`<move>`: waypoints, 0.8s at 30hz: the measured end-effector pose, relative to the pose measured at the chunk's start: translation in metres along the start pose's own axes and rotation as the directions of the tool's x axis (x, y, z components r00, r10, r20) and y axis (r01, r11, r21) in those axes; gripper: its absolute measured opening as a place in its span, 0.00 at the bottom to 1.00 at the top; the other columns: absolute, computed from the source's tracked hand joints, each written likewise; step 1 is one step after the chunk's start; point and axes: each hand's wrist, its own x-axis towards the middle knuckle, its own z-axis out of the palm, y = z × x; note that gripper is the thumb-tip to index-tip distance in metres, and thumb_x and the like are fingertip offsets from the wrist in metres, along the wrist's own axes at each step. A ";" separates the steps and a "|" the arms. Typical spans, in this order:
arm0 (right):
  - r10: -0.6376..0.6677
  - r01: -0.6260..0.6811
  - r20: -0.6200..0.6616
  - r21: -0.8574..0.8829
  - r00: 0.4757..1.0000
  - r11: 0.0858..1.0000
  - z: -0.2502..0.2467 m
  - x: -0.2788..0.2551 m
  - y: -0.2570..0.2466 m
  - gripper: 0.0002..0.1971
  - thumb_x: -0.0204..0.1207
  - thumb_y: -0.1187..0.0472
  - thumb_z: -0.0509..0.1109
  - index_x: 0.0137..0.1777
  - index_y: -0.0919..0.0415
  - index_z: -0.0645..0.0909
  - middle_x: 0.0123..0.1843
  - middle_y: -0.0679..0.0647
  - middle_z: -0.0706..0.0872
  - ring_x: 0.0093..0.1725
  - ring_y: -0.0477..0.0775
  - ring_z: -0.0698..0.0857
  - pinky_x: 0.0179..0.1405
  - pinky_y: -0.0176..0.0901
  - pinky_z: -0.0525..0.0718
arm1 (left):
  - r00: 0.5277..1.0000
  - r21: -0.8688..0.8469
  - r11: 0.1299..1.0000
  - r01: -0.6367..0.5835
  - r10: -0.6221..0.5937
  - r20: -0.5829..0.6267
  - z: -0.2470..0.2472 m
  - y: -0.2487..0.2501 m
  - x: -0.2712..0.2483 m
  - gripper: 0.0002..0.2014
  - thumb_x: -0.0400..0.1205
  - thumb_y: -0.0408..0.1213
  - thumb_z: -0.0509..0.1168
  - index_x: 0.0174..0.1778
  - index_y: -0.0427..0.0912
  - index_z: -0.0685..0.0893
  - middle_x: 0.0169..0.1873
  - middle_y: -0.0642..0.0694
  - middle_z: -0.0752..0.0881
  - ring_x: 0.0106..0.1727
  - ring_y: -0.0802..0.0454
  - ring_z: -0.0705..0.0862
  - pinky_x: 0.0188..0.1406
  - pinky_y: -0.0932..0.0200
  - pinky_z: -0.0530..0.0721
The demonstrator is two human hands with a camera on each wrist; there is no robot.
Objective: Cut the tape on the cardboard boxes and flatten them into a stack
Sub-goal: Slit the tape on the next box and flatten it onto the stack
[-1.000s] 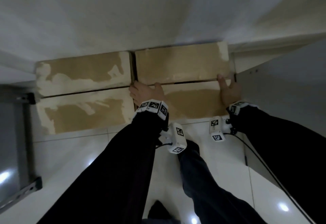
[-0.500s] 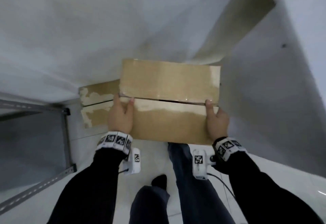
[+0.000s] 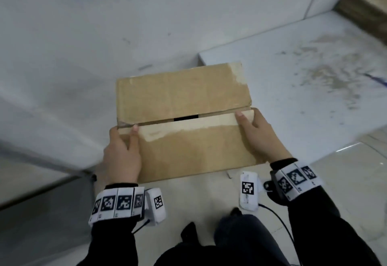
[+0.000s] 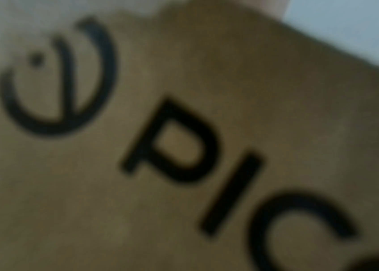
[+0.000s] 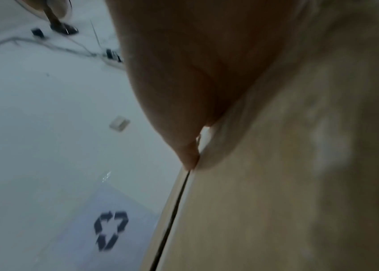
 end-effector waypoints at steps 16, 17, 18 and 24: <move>0.068 -0.068 -0.154 0.007 0.986 0.998 -0.363 0.112 0.134 0.24 0.80 0.44 0.62 0.72 0.55 0.68 0.59 0.50 0.77 0.54 0.52 0.77 0.51 0.44 0.71 | 0.951 -0.131 0.987 -0.098 0.132 0.281 0.305 0.269 -0.100 0.33 0.78 0.57 0.66 0.74 0.43 0.67 0.61 0.35 0.83 0.61 0.36 0.82 0.61 0.49 0.80; 0.072 -0.073 -0.135 -0.004 0.988 0.997 -0.375 0.122 0.139 0.24 0.81 0.44 0.62 0.72 0.55 0.68 0.59 0.50 0.77 0.54 0.51 0.77 0.51 0.43 0.71 | 0.955 -0.110 0.989 -0.094 0.121 0.269 0.318 0.279 -0.104 0.33 0.78 0.57 0.66 0.73 0.43 0.67 0.60 0.35 0.83 0.61 0.36 0.82 0.60 0.49 0.80; 0.068 -0.070 -0.116 -0.009 0.991 0.998 -0.386 0.132 0.144 0.24 0.81 0.45 0.62 0.73 0.56 0.68 0.59 0.50 0.77 0.54 0.51 0.77 0.51 0.43 0.71 | 0.961 -0.083 0.992 -0.094 0.112 0.254 0.328 0.289 -0.107 0.32 0.78 0.57 0.66 0.73 0.42 0.68 0.59 0.34 0.84 0.60 0.35 0.82 0.60 0.48 0.80; 0.091 -0.086 0.073 -0.073 0.993 0.994 -0.420 0.202 0.155 0.27 0.80 0.41 0.61 0.72 0.59 0.67 0.63 0.53 0.79 0.57 0.55 0.81 0.55 0.48 0.80 | 0.981 0.116 0.991 -0.073 0.051 0.187 0.369 0.316 -0.089 0.34 0.79 0.61 0.61 0.71 0.38 0.69 0.57 0.34 0.84 0.60 0.34 0.81 0.58 0.47 0.79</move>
